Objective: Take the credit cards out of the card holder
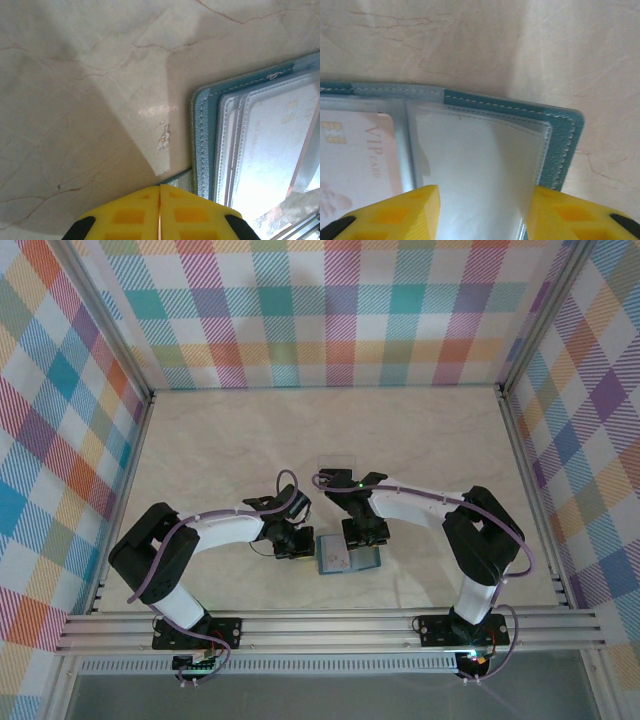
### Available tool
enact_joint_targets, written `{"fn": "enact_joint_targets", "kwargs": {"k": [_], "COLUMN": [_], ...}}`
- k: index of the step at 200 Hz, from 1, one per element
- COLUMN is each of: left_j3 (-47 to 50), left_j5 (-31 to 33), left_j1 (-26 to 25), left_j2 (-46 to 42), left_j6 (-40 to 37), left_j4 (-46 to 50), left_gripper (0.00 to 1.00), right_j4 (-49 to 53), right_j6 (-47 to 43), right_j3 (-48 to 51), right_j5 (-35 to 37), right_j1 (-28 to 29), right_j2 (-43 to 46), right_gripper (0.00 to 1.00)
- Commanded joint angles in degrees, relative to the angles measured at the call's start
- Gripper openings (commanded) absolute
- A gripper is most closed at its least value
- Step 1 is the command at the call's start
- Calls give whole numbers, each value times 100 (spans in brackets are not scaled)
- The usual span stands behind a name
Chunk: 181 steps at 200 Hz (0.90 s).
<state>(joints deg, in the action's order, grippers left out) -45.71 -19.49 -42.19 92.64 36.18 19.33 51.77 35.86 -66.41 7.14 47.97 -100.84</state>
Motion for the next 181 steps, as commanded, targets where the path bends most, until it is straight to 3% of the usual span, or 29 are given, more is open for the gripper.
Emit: {"fn": "enact_joint_targets", "kwargs": {"k": [1, 63, 106, 181], "left_j3": [27, -7, -138, -409], "left_j5": [261, 296, 384, 378], "left_j1": [16, 11, 16, 13], "left_j2": [203, 184, 194, 165], "left_j6": [-119, -155, -241, -370], "left_j4": [272, 369, 510, 651], "left_gripper": [9, 9, 9, 8], "right_j4": [193, 83, 556, 213], "right_j6": [-105, -99, -48, -62], "right_j3": [108, 409, 189, -10], "right_j5": [295, 581, 956, -140], "right_j1": [-48, -68, -50, -50], "right_j2": [-3, -451, -343, 785], "right_gripper": [49, 48, 46, 46]}}
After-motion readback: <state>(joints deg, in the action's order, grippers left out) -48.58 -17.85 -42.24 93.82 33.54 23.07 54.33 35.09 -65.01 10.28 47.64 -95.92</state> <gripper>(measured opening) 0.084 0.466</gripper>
